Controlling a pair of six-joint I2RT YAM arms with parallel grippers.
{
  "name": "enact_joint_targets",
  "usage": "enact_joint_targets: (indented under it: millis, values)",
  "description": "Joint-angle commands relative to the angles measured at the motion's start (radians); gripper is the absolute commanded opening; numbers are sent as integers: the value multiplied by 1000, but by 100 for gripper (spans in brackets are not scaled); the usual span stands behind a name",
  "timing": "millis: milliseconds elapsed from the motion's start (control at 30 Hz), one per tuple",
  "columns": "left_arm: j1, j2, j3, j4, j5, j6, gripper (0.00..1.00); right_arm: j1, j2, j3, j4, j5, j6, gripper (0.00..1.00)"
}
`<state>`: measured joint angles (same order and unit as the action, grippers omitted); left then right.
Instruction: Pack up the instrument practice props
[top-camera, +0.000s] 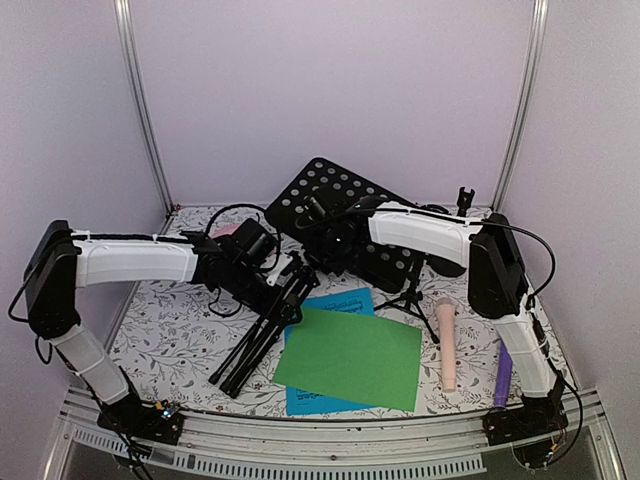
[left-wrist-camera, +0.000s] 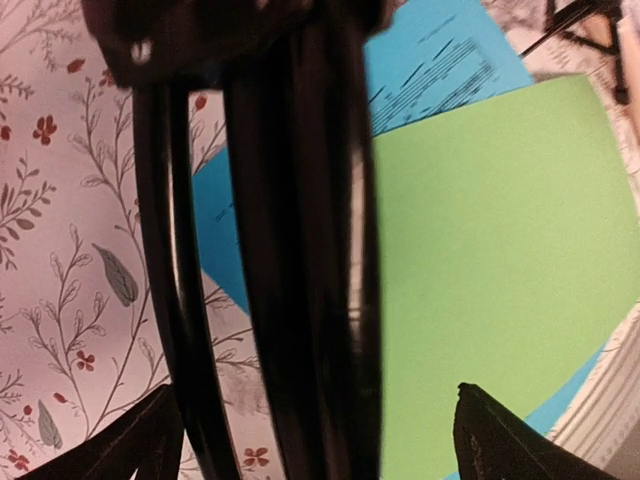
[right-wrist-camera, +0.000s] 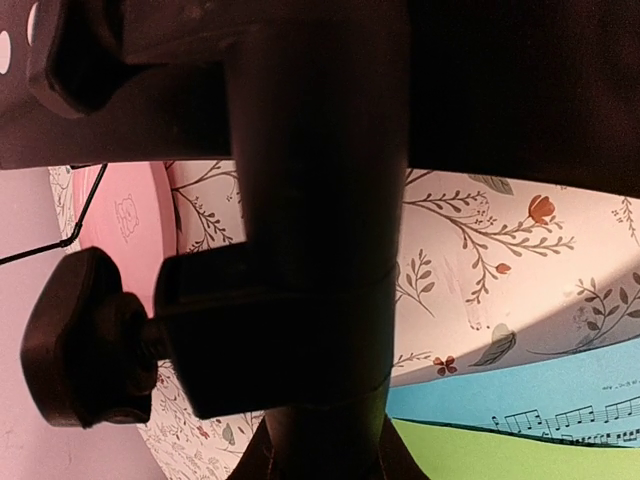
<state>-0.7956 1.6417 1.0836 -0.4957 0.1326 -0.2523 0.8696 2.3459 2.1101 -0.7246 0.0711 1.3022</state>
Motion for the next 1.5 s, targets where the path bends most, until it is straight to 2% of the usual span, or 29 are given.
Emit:
enact_joint_targets:
  millis: [0, 67, 133, 267, 300, 433, 467, 500, 567, 700, 867, 1100, 1133, 1167, 1367, 1467]
  values:
    - [-27, 87, -17, -62, -258, -5, 93, -4, -33, 30, 194, -39, 32, 0]
    - [-27, 120, 10, -104, -357, -26, 92, -4, -33, 27, 198, -55, 32, 0]
    - [-29, 126, 17, -100, -355, -22, 90, -4, -34, 21, 201, -66, 33, 0]
    - [-35, 85, 20, -66, -317, -33, 72, -4, -37, 7, 217, -72, 34, 0]
    - [-35, 71, 21, -60, -306, -34, 61, -5, -36, 7, 223, -76, 32, 0]
    - [-33, 36, 26, -48, -250, -29, 9, -4, -25, 2, 246, -106, 26, 0]
    - [-32, 32, 27, -51, -241, -28, 2, -4, -20, 2, 254, -114, 27, 0]
    - [-31, 29, 26, -52, -235, -26, 0, -4, -17, 1, 260, -119, 26, 0]
    - [-28, 23, 18, -51, -233, -25, 0, -4, -9, -3, 270, -117, 25, 2]
    - [-13, 24, 12, -41, -220, -12, 0, -10, -17, -36, 304, -123, 25, 28]
    - [8, 49, 22, -14, -156, 48, 0, -22, -53, -95, 349, -136, 17, 48]
    - [60, 126, 63, -21, -88, 139, 0, -29, -99, -119, 360, -146, -74, 75]
    - [68, 141, 80, -36, -84, 146, 0, -29, -108, -122, 360, -151, -94, 90]
    - [74, 158, 96, -56, -85, 149, 0, -31, -116, -127, 360, -155, -105, 99]
    - [78, 195, 163, -77, -86, 134, 12, -37, -192, -176, 360, -175, -190, 99]
    - [77, 214, 197, -76, -110, 106, 13, -37, -227, -192, 363, -184, -228, 99]
